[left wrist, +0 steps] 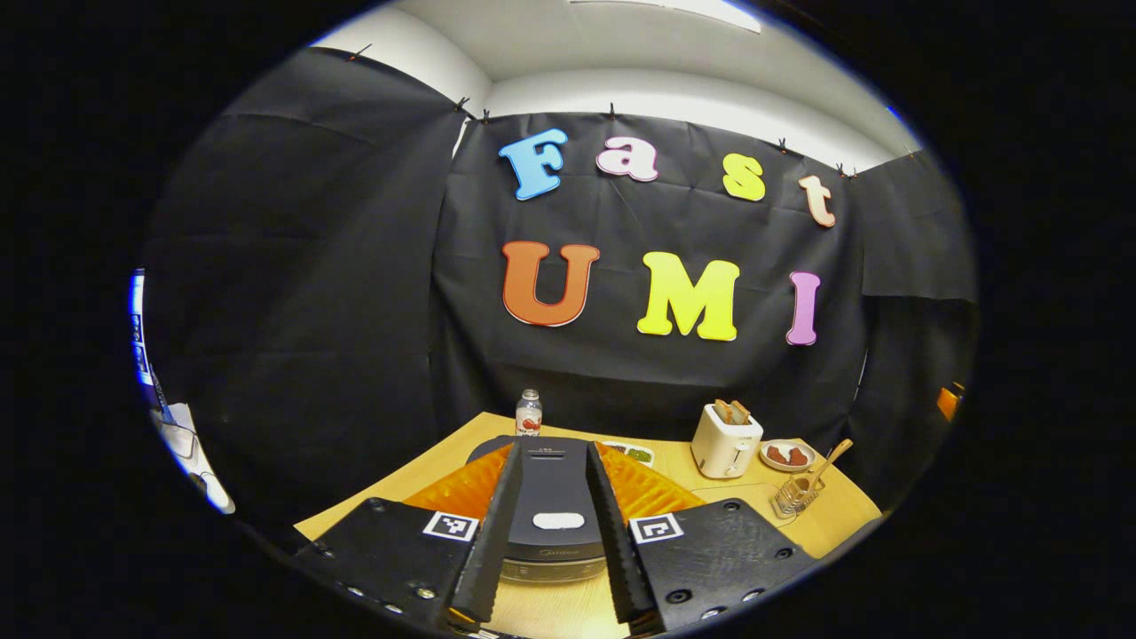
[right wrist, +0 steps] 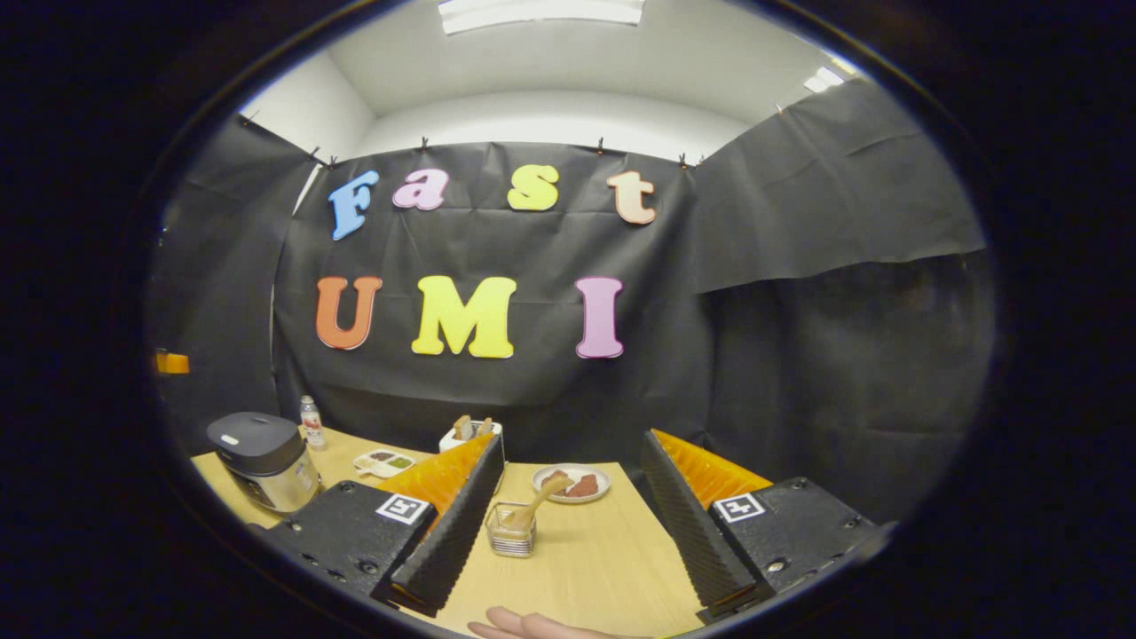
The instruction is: Close the left gripper, press the button to open the rice cooker; take a wooden spoon from the chopstick holder with the right hand, scoop a spoonful of rice and pour it into the rice cooker, then put the wooden spoon back into the chopstick holder.
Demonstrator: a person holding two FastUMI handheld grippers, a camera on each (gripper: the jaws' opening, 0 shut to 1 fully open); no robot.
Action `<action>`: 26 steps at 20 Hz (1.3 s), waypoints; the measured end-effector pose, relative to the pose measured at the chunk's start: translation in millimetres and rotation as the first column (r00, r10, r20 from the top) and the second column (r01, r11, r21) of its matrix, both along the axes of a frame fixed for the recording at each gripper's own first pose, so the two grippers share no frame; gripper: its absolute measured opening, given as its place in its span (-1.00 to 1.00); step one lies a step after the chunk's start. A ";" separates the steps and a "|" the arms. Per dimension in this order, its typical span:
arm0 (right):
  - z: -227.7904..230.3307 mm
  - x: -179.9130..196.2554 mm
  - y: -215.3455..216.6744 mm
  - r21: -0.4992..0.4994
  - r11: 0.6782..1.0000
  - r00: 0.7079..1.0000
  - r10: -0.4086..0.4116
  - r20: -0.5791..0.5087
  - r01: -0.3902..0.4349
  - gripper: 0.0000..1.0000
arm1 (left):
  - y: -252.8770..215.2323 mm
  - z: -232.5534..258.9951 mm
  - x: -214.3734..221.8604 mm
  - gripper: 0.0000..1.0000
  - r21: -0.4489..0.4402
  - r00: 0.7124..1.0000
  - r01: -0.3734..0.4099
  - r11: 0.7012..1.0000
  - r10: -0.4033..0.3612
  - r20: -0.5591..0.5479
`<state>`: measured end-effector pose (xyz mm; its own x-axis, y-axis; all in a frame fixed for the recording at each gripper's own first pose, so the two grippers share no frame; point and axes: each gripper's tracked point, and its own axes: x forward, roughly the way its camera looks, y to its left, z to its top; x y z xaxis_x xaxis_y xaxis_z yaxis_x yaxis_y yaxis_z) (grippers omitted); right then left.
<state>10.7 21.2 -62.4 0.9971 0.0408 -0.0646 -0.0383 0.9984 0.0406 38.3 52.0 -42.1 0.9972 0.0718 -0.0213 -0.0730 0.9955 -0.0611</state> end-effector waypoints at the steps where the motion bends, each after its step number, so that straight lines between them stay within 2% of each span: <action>1: -1.5 -0.4 3.9 0.008 1.000 1.000 0.015 -0.008 -0.015 1.00 | -1.1 -8.2 -0.5 -0.07 0.012 1.000 0.017 1.000 -0.017 -0.017; 3: -7.1 -1.9 10.7 0.021 0.999 0.999 0.046 -0.029 -0.046 1.00 | 0.9 -18.7 0.6 -0.88 0.006 0.998 0.003 1.000 -0.003 -0.056; 4: -10.2 -2.2 13.0 0.027 0.998 0.997 0.059 -0.041 -0.057 1.00 | 1.5 -26.0 6.9 -1.00 -0.020 0.996 0.021 1.000 -0.022 -0.083; 6: -11.3 -2.7 11.9 0.018 0.998 0.997 0.063 -0.046 -0.063 1.00 | 0.6 -35.0 21.2 -1.00 -0.040 0.993 0.019 0.999 -0.024 -0.114; 9: -17.2 -4.8 13.9 0.011 0.997 0.995 0.073 -0.070 -0.072 1.00 | 2.6 -53.5 35.1 -1.00 -0.021 0.985 0.006 1.000 -0.009 -0.175; 14: -20.9 -5.3 14.9 -0.010 0.997 0.995 0.071 -0.066 -0.072 1.00 | 8.9 -101.4 53.1 -1.00 0.041 0.939 -0.027 0.999 0.039 -0.342; 17: -29.7 -4.9 18.0 -0.014 0.996 0.993 0.082 -0.089 -0.084 1.00 | 1.7 -110.8 60.1 -1.00 0.074 0.932 -0.004 0.997 0.031 -0.362; 21: -43.1 -4.1 21.1 -0.032 0.995 0.988 0.088 -0.124 -0.092 1.00 | 0.5 -128.1 70.7 -1.00 0.077 0.910 -0.020 0.997 0.050 -0.412; 23: -50.4 -8.2 26.1 -0.038 0.993 0.983 0.108 -0.149 -0.115 1.00 | 0.8 -129.5 74.2 -1.00 0.085 0.909 -0.015 0.996 0.050 -0.415; 26: -56.4 -12.1 29.1 -0.037 0.990 0.978 0.127 -0.168 -0.135 1.00 | -0.2 -133.8 66.1 -0.99 0.105 0.884 0.003 0.994 0.046 -0.466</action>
<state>-1.4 50.3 -118.9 0.9587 0.1632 -0.2328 -0.1657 0.9861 0.0092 104.4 51.8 -175.9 0.8714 0.1196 -0.4757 -0.0899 0.9923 0.0850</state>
